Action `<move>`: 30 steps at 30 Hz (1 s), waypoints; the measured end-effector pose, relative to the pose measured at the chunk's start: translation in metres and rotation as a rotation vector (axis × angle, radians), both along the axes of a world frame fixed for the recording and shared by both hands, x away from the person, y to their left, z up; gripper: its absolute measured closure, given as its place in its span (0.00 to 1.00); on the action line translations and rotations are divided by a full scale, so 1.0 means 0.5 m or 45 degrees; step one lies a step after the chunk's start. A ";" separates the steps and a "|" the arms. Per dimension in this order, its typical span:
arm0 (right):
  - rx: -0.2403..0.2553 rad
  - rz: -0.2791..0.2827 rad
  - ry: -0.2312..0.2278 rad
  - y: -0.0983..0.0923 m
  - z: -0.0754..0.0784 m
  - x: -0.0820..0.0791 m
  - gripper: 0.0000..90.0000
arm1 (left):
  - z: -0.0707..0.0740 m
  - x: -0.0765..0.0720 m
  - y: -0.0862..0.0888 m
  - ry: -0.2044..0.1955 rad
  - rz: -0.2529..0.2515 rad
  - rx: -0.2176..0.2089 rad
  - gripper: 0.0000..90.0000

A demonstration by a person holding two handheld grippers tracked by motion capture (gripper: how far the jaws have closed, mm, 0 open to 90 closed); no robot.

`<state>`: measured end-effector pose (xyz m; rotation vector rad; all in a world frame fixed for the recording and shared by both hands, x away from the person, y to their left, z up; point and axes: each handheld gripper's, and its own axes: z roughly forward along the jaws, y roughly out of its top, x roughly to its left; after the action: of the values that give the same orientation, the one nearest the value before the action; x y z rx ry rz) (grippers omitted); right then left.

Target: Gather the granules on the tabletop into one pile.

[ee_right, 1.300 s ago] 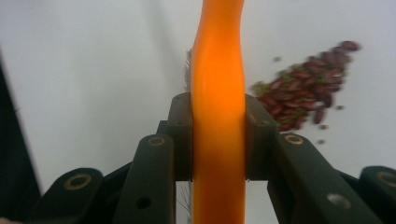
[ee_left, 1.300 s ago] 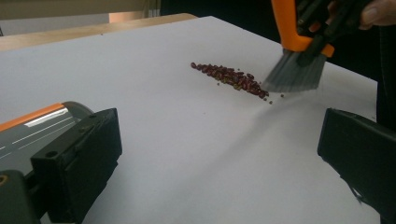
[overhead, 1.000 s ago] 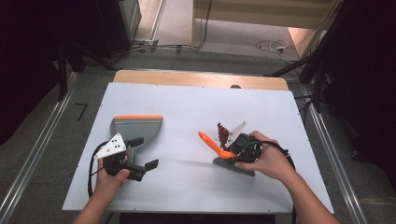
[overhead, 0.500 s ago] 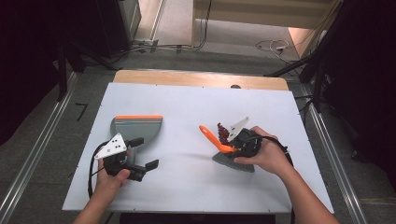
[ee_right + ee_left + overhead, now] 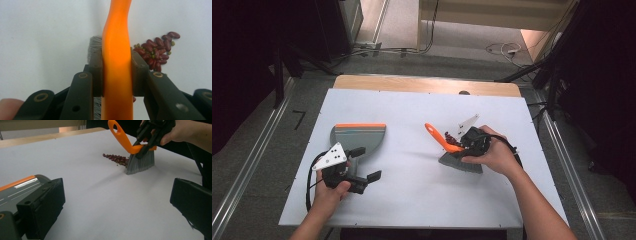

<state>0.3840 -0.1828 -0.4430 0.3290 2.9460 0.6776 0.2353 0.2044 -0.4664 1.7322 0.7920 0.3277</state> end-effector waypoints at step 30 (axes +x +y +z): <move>0.088 -0.007 -0.018 0.003 -0.006 0.098 0.75 | -0.001 0.001 0.001 0.004 -0.001 0.004 0.00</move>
<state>0.4329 -0.1813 -0.4460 0.3364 2.9127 0.7793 0.2359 0.2048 -0.4671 1.7365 0.7932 0.3260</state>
